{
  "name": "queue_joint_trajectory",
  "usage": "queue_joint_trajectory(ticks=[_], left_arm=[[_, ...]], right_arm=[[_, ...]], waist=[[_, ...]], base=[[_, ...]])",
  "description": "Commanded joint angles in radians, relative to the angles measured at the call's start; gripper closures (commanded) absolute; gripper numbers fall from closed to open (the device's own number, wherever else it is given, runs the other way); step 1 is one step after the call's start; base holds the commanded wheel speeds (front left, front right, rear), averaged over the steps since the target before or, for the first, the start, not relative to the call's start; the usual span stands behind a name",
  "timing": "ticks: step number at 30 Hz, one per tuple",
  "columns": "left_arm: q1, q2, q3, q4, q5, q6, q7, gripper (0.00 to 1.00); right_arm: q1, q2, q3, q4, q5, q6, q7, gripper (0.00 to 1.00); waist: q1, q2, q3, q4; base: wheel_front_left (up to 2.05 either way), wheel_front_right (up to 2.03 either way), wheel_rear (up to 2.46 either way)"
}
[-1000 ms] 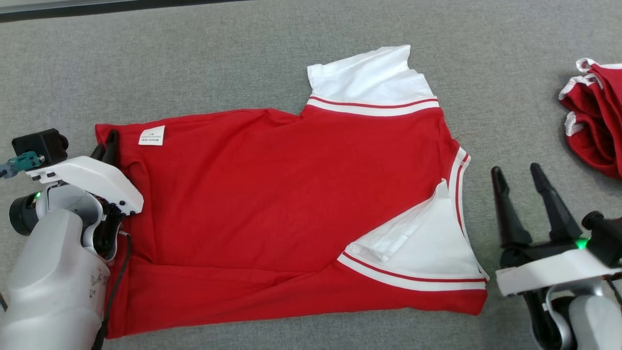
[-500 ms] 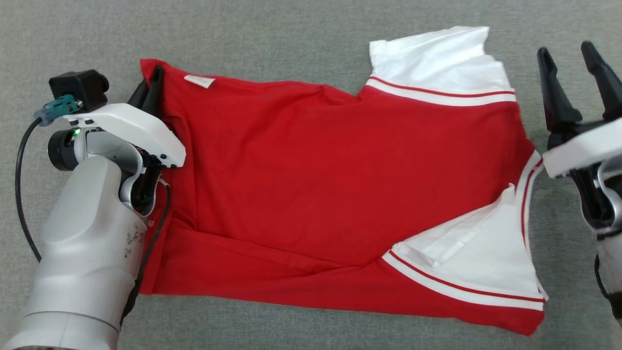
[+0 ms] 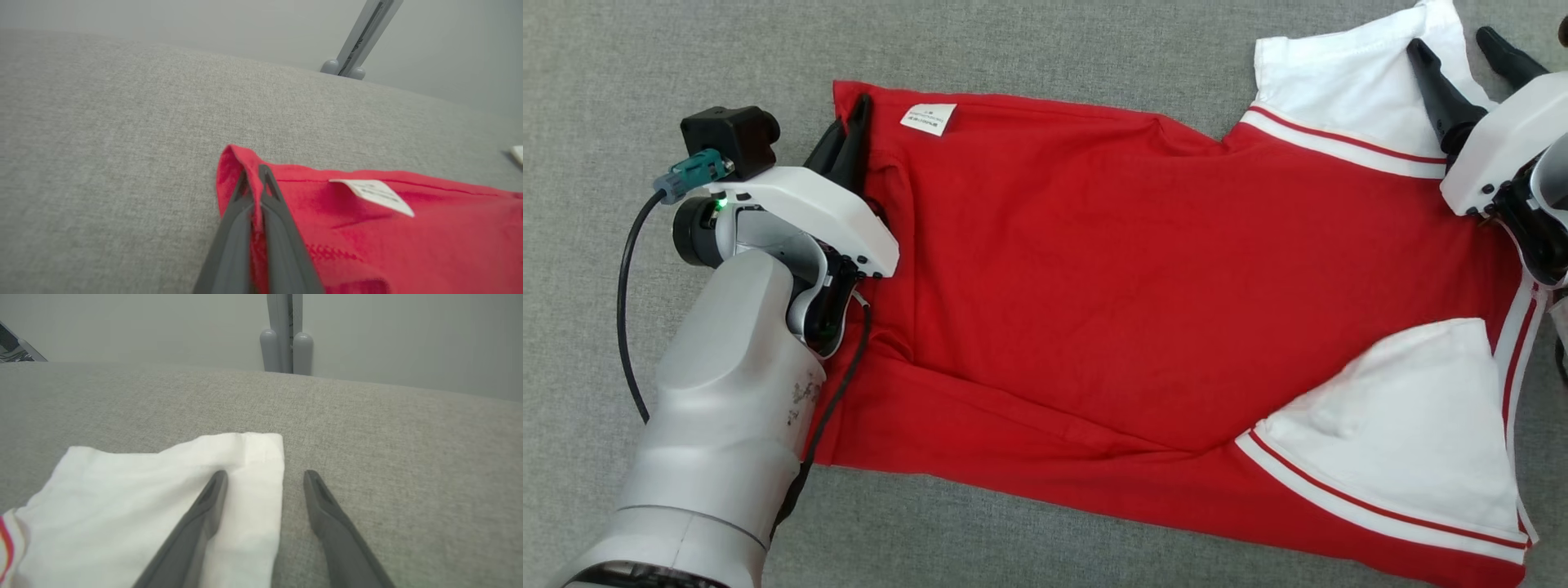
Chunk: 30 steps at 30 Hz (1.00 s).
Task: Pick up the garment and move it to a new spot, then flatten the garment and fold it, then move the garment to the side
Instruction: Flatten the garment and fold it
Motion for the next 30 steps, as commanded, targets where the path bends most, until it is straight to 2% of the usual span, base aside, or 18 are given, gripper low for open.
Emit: queue_joint_trajectory(ticks=[1, 2, 3, 11, 18, 25, 30], left_arm=[[-0.006, 0.003, -0.005, 0.010, -0.006, 0.000, -0.005, 1.00], [-0.005, 0.004, -0.008, 0.013, -0.010, 0.000, -0.010, 1.00], [-0.004, 0.007, -0.011, 0.015, -0.013, -0.001, -0.014, 1.00], [0.001, 0.052, -0.032, -0.023, -0.054, -0.001, -0.043, 1.00], [0.048, 0.105, -0.027, -0.076, -0.092, -0.001, -0.045, 1.00], [0.150, 0.132, -0.016, -0.154, -0.132, -0.001, -0.043, 1.00], [0.277, 0.153, 0.005, -0.252, -0.169, 0.014, -0.041, 1.00]], right_arm=[[0.009, -0.005, 0.015, 0.018, 0.013, 0.000, 0.014, 0.52], [0.002, -0.007, 0.022, 0.018, 0.027, 0.000, 0.008, 0.88], [-0.006, -0.010, 0.028, 0.019, 0.041, 0.000, 0.001, 1.00], [-0.021, -0.080, 0.061, -0.047, 0.095, 0.000, -0.122, 1.00], [0.064, -0.113, 0.074, -0.152, 0.158, 0.000, -0.203, 1.00], [0.212, -0.118, 0.069, -0.282, 0.196, 0.000, -0.259, 1.00], [0.415, -0.103, 0.016, -0.403, 0.220, 0.000, -0.300, 1.00]], waist=[[0.0000, 0.0000, -0.005, 0.000], [0.0000, 0.0000, -0.010, -0.001], [0.0000, 0.0000, -0.016, -0.002], [0.0000, 0.0000, -0.045, -0.020], [0.0000, 0.0000, -0.088, -0.050], [0.0000, 0.0000, -0.122, -0.075], [0.0000, 0.0000, -0.149, -0.100]], base=[[0.00, 0.00, 0.00], [0.00, 0.00, 0.00], [0.00, 0.00, 0.00], [0.00, 0.00, 0.00], [0.00, 0.00, 0.00], [0.00, 0.00, 0.00], [0.00, 0.00, 0.00]])
